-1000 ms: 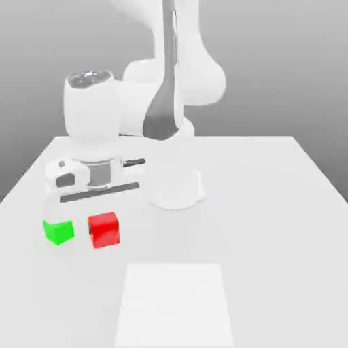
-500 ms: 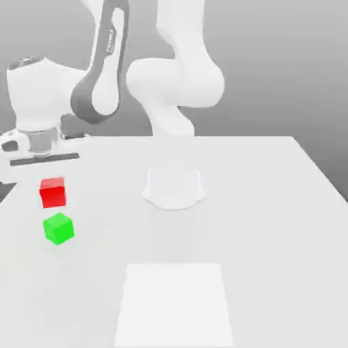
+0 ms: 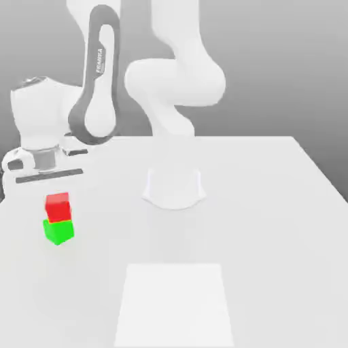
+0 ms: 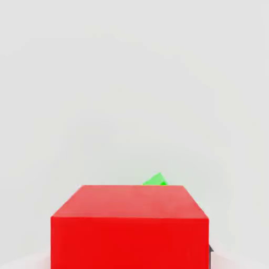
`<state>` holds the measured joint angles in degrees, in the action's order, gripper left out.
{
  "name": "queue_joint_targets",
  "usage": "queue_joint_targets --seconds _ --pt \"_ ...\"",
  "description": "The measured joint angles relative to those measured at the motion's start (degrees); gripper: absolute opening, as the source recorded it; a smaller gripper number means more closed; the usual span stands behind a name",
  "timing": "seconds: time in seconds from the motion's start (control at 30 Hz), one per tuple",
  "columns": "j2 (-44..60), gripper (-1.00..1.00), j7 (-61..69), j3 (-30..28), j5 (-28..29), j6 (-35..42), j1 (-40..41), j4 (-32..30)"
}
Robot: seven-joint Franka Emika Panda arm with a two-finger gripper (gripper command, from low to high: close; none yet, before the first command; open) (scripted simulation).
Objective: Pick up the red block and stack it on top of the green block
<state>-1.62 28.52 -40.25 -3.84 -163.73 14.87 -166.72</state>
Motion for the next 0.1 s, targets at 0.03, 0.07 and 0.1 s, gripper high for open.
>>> queue_joint_targets --seconds 0.03,0.07,0.1 --pt "0.57 -1.00 0.70 0.10 -1.00 -0.45 -0.16 0.03" --pt "1.13 -1.00 1.36 0.30 -1.94 -0.89 -0.21 0.07" --pt "1.66 -1.00 1.98 0.30 -2.81 -1.34 -0.45 0.10"
